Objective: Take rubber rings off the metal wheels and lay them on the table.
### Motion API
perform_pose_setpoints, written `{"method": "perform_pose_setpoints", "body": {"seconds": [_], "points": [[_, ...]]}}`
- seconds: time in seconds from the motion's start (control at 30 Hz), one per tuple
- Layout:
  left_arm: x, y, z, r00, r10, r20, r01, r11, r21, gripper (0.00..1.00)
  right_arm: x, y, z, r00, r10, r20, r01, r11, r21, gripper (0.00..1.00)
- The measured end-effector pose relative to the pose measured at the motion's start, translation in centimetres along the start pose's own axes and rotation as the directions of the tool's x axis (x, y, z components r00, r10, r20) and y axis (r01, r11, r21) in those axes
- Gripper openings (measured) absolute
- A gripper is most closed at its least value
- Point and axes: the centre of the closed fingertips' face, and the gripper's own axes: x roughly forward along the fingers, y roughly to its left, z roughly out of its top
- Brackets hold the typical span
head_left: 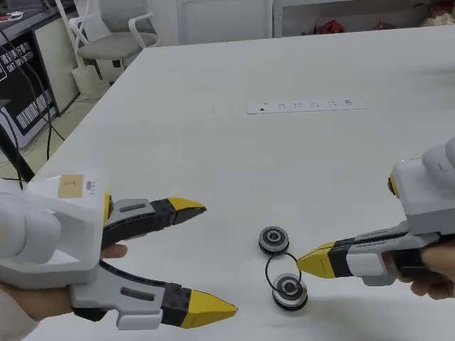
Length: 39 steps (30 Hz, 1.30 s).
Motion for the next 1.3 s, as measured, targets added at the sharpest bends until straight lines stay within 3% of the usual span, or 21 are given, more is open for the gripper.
{"method": "perform_pose_setpoints", "body": {"seconds": [0.17,0.27,0.5,0.97,1.3], "points": [[-1.8,0.7,0.4,0.9989,0.043,0.021,-0.043,0.999,-0.016,0.81,-0.1,0.3,0.5,0.9999,0.004,0.010,-0.004,1.000,-0.002,0.00],[-2.7,0.9,-0.1,0.9974,0.072,0.006,-0.072,0.997,-0.007,0.81,0.0,0.5,0.6,0.9999,0.005,0.009,-0.005,1.000,-0.005,0.00],[-4.1,0.7,-2.0,0.9933,0.115,0.012,-0.113,0.991,-0.069,0.82,0.4,1.2,1.0,0.9999,0.013,-0.004,-0.013,1.000,-0.012,0.00],[-3.9,-0.3,-4.2,0.9934,0.115,-0.012,-0.115,0.986,-0.121,0.86,2.0,2.8,0.9,0.9949,0.009,-0.100,-0.022,0.992,-0.126,0.00],[-2.8,-1.5,-5.3,0.9956,0.090,-0.026,-0.093,0.984,-0.150,0.94,3.2,2.9,0.6,0.9897,0.004,-0.143,-0.024,0.989,-0.143,0.00]]}}
